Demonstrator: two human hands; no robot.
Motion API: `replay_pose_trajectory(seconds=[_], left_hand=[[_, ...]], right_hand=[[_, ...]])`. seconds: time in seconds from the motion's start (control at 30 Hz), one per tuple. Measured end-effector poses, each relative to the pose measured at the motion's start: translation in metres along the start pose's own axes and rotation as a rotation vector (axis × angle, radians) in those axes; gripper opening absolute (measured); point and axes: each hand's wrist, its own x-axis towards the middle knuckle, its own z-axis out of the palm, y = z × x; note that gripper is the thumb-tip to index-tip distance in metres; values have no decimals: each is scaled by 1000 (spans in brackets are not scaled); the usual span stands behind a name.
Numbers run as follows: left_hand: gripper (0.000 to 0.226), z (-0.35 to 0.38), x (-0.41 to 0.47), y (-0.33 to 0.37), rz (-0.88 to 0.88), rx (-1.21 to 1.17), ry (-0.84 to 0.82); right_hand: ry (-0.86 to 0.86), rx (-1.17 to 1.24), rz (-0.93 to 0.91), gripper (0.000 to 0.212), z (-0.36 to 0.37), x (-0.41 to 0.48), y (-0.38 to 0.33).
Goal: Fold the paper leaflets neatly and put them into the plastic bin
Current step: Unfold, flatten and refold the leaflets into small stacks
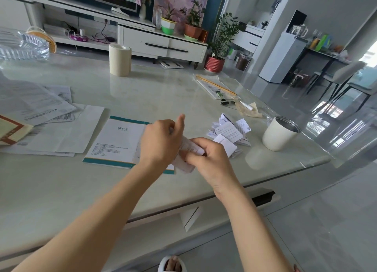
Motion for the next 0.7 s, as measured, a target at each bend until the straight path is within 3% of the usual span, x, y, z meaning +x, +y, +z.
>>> replay_pose_trajectory(seconds=[0.13, 0.3, 0.43, 0.53, 0.7], left_hand=[[58, 7, -9, 6, 3, -113, 176], [58, 15, -21, 9, 51, -93, 240], [56, 18, -17, -4, 152, 49, 229], [56, 17, -5, -5, 54, 54, 230], [55, 7, 16, -9, -35, 0, 277]], right_hand=[[343, 59, 66, 50, 18, 5, 2], [610, 56, 109, 55, 41, 16, 9], [534, 101, 284, 60, 53, 27, 22], [397, 235, 282, 58, 47, 31, 23], [85, 183, 134, 23, 27, 27, 13]])
